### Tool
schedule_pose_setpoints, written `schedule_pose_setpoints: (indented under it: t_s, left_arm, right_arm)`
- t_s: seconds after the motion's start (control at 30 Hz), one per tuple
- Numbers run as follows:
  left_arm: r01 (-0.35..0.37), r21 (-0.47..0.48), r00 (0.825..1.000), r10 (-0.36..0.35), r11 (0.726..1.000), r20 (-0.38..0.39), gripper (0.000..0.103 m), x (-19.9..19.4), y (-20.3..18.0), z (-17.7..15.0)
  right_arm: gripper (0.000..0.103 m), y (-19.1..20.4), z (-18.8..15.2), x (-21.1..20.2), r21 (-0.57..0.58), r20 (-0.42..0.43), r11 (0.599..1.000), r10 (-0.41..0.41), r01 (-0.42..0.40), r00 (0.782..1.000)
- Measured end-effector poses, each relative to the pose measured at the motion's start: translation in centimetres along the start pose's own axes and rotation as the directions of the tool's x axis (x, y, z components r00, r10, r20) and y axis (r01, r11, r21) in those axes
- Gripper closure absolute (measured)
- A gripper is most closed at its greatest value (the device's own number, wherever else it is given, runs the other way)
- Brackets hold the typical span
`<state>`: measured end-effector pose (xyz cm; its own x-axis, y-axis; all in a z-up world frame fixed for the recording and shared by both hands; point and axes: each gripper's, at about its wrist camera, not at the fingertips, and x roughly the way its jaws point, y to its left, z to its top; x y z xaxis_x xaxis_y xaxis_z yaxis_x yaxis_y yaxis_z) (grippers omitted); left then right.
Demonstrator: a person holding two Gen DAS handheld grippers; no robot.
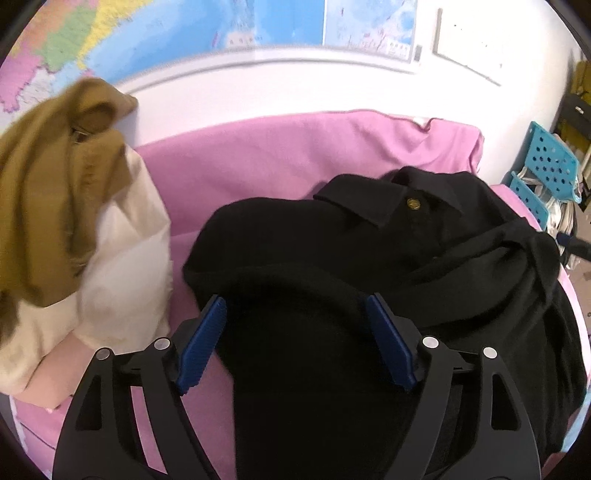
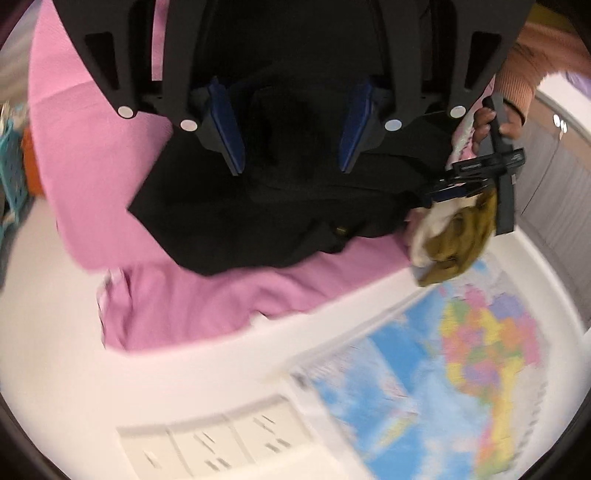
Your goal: Fold large clothes
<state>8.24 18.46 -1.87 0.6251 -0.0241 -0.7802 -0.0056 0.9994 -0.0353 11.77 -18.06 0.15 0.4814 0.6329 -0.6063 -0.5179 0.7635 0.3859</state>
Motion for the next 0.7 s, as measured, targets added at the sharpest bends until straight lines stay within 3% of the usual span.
schedule_pose_setpoints:
  t_s: [0.13, 0.2, 0.3, 0.4, 0.47, 0.57, 0.7]
  left_arm:
    - [0.015, 0.047, 0.999, -0.016, 0.999, 0.034, 0.026, -1.6, -0.8, -0.9]
    - [0.016, 0.063, 0.999, -0.018, 0.998, 0.03, 0.025, -1.6, -1.1, -1.4]
    - [-0.005, 0.05, 0.999, 0.007, 0.999, -0.04, 0.024, 0.3, -0.8, -1.8]
    - [0.002, 0.013, 0.997, -0.001, 1.0, -0.08, 0.021, 1.5, 0.0, -2.1]
    - [0.006, -0.004, 0.997, -0.007, 1.0, -0.074, 0.02, 1.3, 0.2, -2.1]
    - [0.021, -0.02, 0.999, -0.022, 1.0, -0.047, 0.02, 0.1, 0.6, -2.3]
    - [0.021, -0.015, 1.0, -0.022, 1.0, -0.006, 0.021, -2.4, 1.0, -3.5]
  right_arm:
    - [0.052, 2.9, -0.4, 1.6, -0.12, -0.057, 0.993, 0.007, -0.014, 0.998]
    - [0.054, 2.9, -0.6, 3.4, -0.144, -0.09, 0.989, -0.035, 0.022, 0.995]
    - [0.062, 0.9, -0.7, 6.4, -0.09, -0.14, 0.992, -0.097, 0.084, 0.985]
    - [0.07, -0.5, -1.0, 7.7, -0.021, -0.167, 0.995, -0.102, 0.1, 0.981]
    - [0.069, -0.2, -1.1, 7.5, -0.026, -0.165, 0.995, -0.101, 0.098, 0.981]
    - [0.055, 0.1, -1.0, 5.4, -0.006, -0.128, 0.999, -0.045, 0.045, 0.991]
    - [0.045, 0.8, -1.2, 2.4, -0.015, -0.083, 0.999, -0.036, 0.035, 0.996]
